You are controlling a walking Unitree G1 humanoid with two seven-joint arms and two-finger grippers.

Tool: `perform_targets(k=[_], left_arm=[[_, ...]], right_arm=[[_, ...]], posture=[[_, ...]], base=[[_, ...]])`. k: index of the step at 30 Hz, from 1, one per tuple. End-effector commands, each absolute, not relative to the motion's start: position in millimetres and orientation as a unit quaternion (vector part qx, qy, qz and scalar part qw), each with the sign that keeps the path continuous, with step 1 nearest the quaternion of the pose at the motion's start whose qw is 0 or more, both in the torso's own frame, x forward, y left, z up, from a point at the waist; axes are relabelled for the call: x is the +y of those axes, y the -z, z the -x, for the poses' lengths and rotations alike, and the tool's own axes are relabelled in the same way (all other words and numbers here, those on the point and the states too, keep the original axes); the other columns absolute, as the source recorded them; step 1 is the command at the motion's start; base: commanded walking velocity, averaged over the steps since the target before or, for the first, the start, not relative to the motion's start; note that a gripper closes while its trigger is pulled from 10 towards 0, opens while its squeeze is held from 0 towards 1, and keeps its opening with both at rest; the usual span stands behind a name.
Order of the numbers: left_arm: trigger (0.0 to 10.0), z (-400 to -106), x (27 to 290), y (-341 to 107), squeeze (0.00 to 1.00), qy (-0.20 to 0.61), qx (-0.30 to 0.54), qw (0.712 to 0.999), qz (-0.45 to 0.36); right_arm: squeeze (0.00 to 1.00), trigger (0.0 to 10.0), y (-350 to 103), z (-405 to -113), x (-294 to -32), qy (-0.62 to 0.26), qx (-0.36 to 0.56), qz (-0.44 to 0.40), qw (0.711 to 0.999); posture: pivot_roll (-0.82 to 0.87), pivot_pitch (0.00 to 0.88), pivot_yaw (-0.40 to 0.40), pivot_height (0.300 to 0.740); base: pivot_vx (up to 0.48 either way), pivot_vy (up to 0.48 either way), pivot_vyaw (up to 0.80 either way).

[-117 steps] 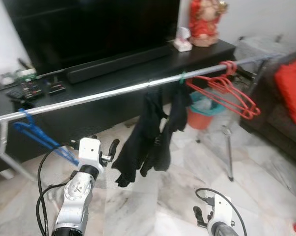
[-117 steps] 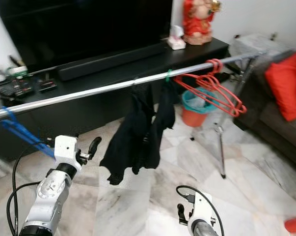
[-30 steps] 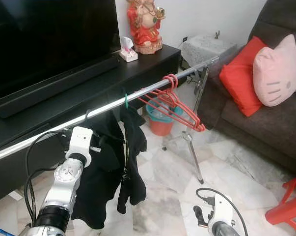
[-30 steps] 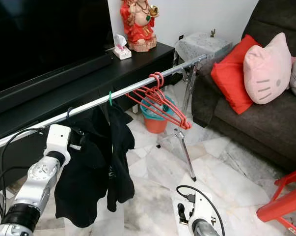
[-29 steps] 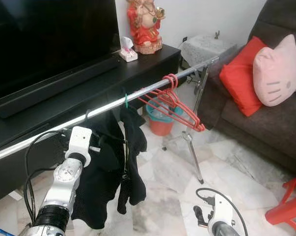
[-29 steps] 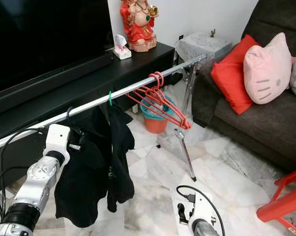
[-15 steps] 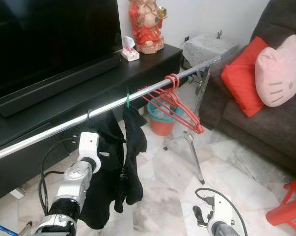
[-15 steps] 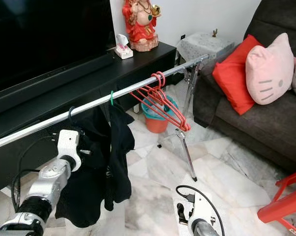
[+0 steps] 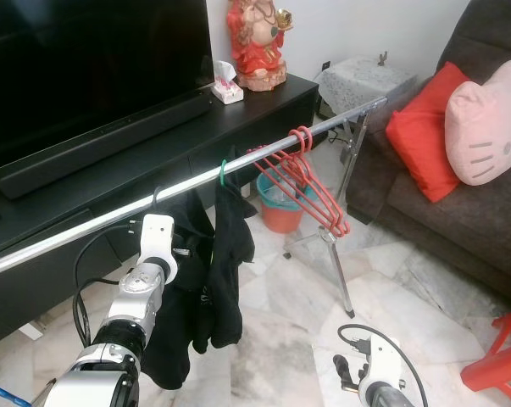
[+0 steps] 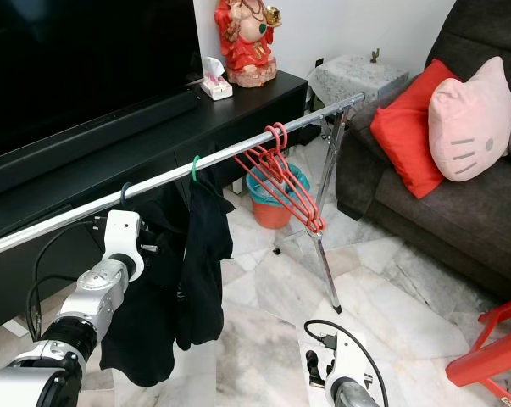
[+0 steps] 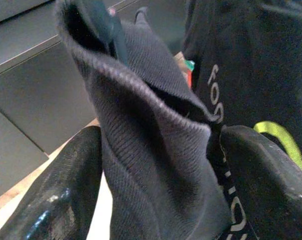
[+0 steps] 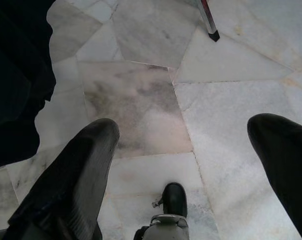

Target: Hang hanger

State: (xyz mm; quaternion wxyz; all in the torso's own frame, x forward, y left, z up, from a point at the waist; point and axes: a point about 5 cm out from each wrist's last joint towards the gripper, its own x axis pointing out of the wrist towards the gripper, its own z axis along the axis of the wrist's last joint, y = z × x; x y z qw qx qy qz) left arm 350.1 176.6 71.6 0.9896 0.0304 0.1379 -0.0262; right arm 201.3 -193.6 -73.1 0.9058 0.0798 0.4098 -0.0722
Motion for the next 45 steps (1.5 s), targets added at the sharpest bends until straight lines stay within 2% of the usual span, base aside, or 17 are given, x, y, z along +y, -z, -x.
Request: perform_targets(k=[1,22,45], left_arm=[[0.0,-352.1,176.5,-73.2,0.0,0.024,0.137,0.989,-0.042],[0.0,-352.1,172.8,-71.2,0.0,0.028,0.138,0.987,-0.071],[0.0,-353.9,173.3,-78.6,0.0,-0.003,0.105,0.993,-0.05]], right_arm=[[0.0,10.0,74.3,-199.6,-193.0,0.07,0.415,-0.081,0.904],[0.0,10.0,74.5,-199.5,-192.3,0.069,0.416,-0.082,0.903],[0.0,10.0,75.4,-198.3,-190.3,0.069,0.417,-0.084,0.902]], posture=[[-0.03,0.0,0.011,0.74],[-0.03,0.0,0.011,0.74],[-0.03,0.0,0.018,0.74]], base=[[0.0,0.0,0.0],[0.0,0.0,0.0],[0.0,0.0,0.0]])
